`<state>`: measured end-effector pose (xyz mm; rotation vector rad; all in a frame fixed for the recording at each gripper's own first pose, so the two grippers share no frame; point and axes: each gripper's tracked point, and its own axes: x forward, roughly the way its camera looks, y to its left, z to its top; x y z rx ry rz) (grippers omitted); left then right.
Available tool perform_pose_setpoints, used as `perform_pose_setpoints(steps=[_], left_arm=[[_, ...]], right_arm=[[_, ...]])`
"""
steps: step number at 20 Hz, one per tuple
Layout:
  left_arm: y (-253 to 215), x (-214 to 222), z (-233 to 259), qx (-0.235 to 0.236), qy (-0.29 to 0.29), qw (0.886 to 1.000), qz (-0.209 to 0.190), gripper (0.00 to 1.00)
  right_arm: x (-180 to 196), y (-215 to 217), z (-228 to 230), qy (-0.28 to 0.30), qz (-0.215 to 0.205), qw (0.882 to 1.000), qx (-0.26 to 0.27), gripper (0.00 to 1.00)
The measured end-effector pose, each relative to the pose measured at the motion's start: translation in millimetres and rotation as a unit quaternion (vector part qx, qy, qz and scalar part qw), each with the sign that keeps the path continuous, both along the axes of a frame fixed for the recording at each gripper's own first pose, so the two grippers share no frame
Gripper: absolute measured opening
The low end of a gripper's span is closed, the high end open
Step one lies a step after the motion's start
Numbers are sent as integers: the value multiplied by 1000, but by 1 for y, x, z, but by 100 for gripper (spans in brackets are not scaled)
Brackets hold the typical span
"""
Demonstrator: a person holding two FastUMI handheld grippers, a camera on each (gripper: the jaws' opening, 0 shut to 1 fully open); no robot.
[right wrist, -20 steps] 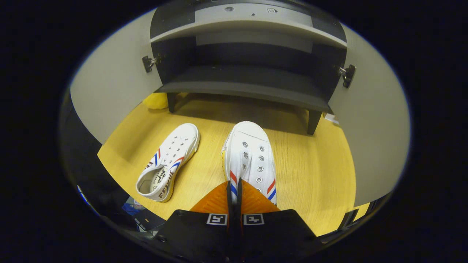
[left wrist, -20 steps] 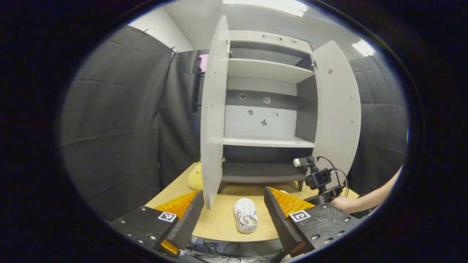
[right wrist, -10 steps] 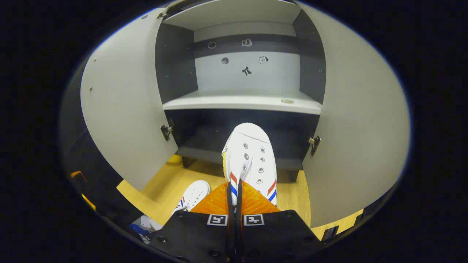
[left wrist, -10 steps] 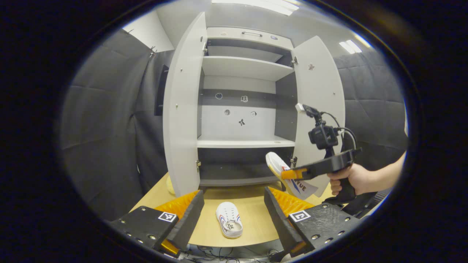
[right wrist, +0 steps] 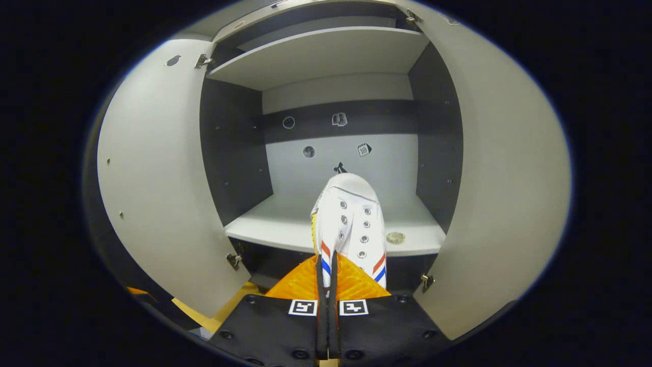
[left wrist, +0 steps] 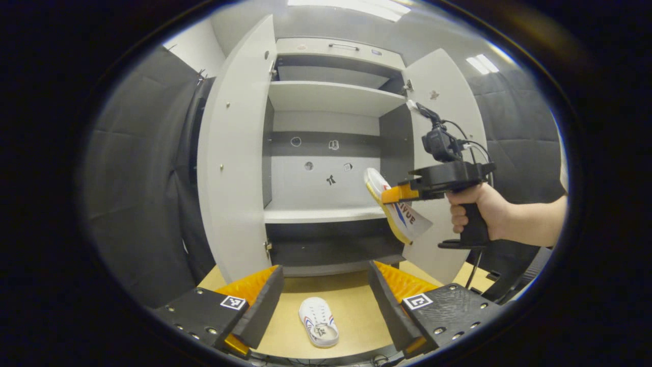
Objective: Grab one shoe with the right hand and put it into the shoe cabinet, grab the other shoe with the left hand and put it into the shoe cabinet; then close the right door with the right hand and the left door with the left hand.
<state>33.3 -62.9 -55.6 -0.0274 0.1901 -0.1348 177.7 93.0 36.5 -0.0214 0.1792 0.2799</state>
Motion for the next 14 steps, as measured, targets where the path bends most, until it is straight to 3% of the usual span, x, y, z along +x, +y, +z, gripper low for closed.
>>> perform_pose_setpoints(steps=[8,14], left_arm=[[-2,28,16,12,-8,999,31,95],[5,38,27,41,-14,996,73,95]], right_arm=[[95,6,67,-57,-14,997,43,1],[153,18,82,-73,-20,996,46,2]])
